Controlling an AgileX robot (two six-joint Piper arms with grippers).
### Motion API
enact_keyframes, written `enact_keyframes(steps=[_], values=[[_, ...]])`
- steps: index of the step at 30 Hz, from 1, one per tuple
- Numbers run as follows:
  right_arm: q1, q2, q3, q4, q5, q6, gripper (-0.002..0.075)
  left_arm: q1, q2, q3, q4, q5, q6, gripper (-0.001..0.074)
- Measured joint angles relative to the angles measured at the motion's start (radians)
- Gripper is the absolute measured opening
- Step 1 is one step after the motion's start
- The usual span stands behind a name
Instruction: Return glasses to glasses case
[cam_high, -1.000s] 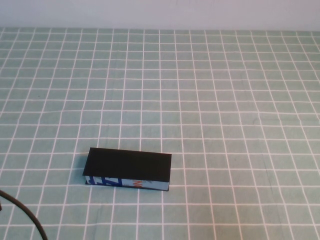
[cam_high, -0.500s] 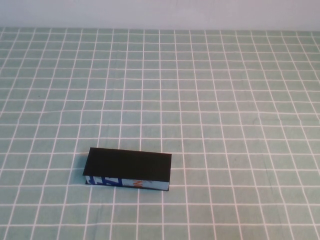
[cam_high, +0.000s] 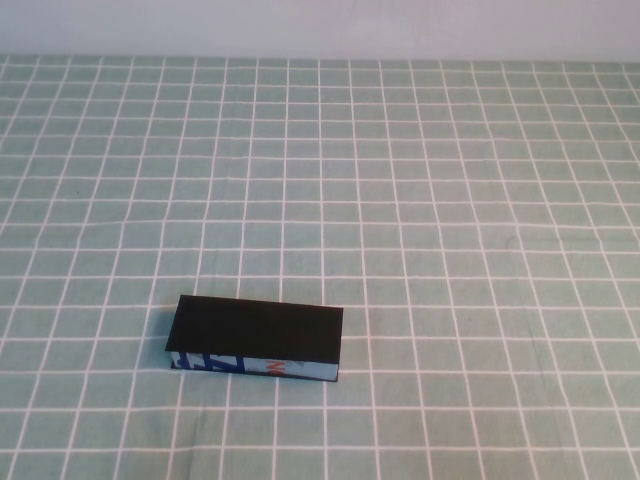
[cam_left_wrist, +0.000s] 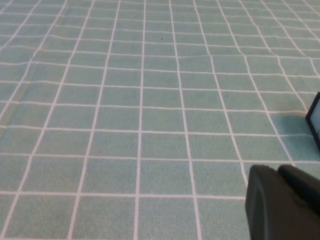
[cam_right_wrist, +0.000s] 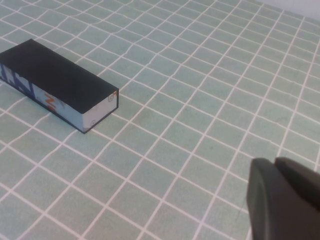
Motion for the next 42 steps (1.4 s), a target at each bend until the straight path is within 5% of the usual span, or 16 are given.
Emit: enact_keyframes(steps=[29, 42], values=[[-0.002, -0.003, 0.000, 0.004, 0.008, 0.000, -0.0013, 0.001, 0.000, 0.000, 0.000, 0.010, -0.006, -0.0001], [-0.262, -0.230, 0.010, 0.015, 0.039, 0.000, -0.0013, 0.001, 0.000, 0.000, 0.000, 0.010, -0.007, -0.0001]])
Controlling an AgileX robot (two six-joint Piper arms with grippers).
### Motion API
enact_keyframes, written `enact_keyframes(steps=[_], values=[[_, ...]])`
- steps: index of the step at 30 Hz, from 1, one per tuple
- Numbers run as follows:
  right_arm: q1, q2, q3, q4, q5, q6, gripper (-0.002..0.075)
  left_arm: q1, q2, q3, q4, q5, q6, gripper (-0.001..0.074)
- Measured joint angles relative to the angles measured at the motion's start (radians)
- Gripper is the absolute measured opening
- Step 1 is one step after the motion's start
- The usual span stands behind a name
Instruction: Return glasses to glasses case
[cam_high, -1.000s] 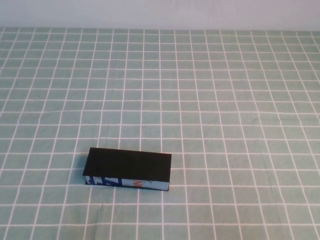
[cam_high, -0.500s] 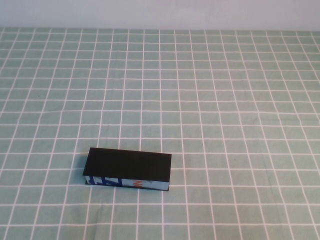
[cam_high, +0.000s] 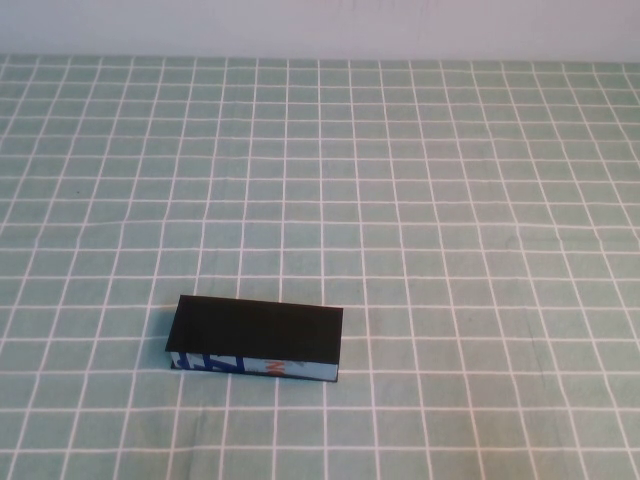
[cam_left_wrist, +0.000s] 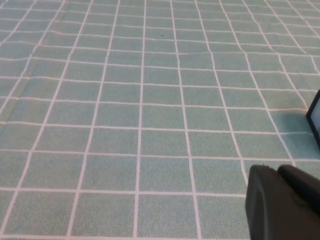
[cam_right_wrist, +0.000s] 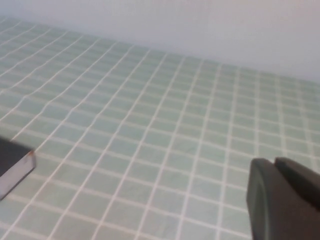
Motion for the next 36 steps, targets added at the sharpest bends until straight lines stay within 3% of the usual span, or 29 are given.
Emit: enact_keyframes(steps=[5, 9, 13, 18, 22, 28, 36], values=[[-0.138, -0.061, 0.010, 0.035, -0.006, 0.000, -0.0013, 0.000, 0.000, 0.000, 0.000, 0.000, 0.000, -0.0001], [-0.232, -0.084, 0.075, 0.235, -0.024, 0.000, -0.0013, 0.000, 0.000, 0.000, 0.000, 0.000, -0.002, -0.0001], [-0.282, -0.099, 0.205, 0.324, -0.053, 0.000, -0.0013, 0.000, 0.000, 0.000, 0.000, 0.000, -0.004, -0.0001], [-0.287, -0.103, 0.353, 0.334, -0.112, 0.002, -0.0013, 0.000, 0.000, 0.000, 0.000, 0.000, -0.004, -0.0001], [-0.287, -0.103, 0.357, 0.305, -0.108, -0.022, -0.0013, 0.000, 0.000, 0.000, 0.000, 0.000, -0.004, -0.0001], [-0.219, -0.103, 0.357, 0.291, -0.100, -0.222, -0.0013, 0.000, 0.000, 0.000, 0.000, 0.000, -0.004, -0.0001], [-0.197, -0.103, 0.353, 0.294, -0.084, -0.256, -0.0013, 0.000, 0.000, 0.000, 0.000, 0.000, -0.006, -0.0001]])
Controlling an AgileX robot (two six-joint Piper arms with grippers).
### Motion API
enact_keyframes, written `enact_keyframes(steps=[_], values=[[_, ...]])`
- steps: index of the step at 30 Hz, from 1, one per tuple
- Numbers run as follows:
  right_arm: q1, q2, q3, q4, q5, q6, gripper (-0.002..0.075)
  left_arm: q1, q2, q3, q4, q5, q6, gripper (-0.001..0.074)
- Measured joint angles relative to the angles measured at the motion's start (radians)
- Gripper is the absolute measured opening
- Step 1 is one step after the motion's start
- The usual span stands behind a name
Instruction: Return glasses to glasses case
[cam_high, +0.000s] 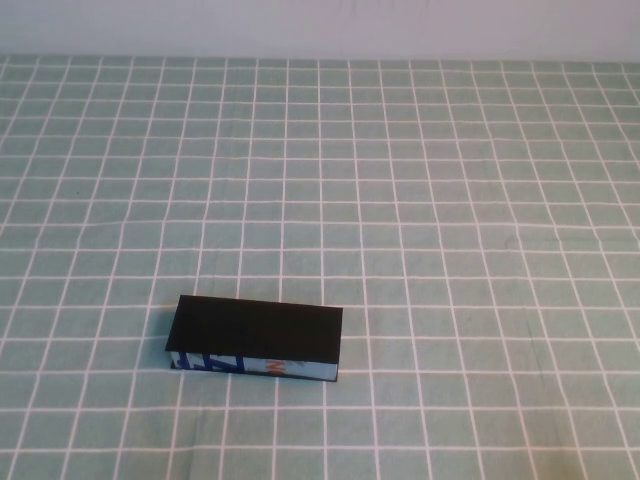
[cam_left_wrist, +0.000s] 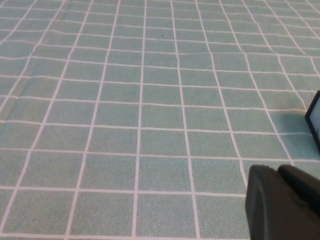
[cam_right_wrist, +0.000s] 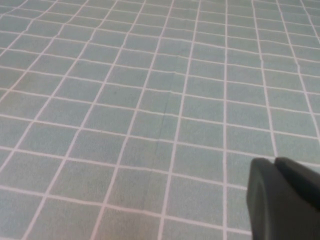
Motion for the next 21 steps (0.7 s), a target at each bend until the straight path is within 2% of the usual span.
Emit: enact_keyframes(steps=[6, 21], values=[[-0.040, -0.001, 0.000, 0.056, 0.000, 0.000, -0.0013, 0.000, 0.000, 0.000, 0.000, 0.000, 0.000, -0.0001], [-0.043, -0.001, 0.002, 0.138, 0.000, 0.000, -0.0013, 0.000, 0.000, 0.000, 0.000, 0.000, 0.000, -0.0001]])
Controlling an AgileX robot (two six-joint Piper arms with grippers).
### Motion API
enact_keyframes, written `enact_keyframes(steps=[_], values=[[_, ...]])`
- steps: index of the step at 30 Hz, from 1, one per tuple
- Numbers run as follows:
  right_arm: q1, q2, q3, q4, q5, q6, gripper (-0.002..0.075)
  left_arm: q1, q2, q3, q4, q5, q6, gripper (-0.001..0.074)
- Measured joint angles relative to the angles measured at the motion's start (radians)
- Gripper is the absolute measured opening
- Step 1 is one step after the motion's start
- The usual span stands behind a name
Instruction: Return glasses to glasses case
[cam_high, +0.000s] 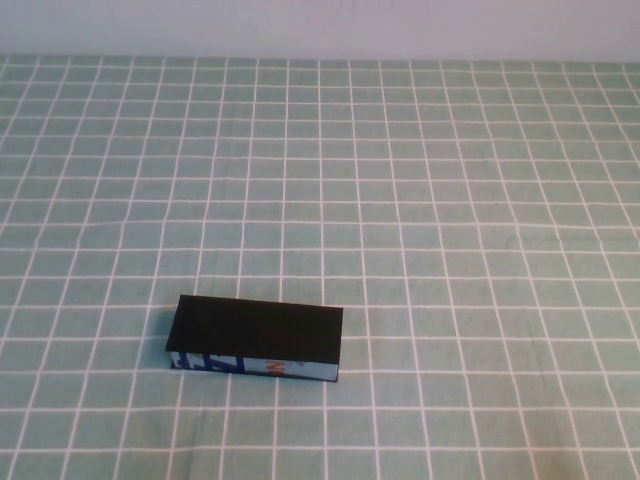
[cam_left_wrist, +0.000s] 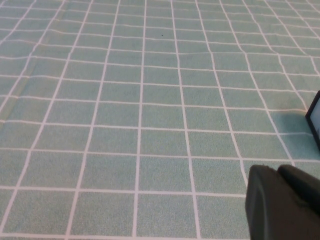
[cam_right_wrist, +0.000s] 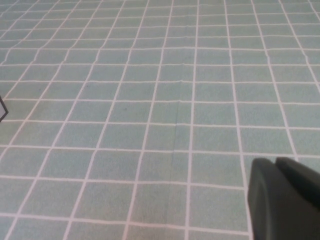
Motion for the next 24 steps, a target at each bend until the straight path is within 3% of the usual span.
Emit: enact_keyframes(steps=[24], values=[[0.000, -0.002, 0.000, 0.006, 0.000, 0.000, -0.0013, 0.000, 0.000, 0.000, 0.008, 0.000, -0.002, -0.0001]])
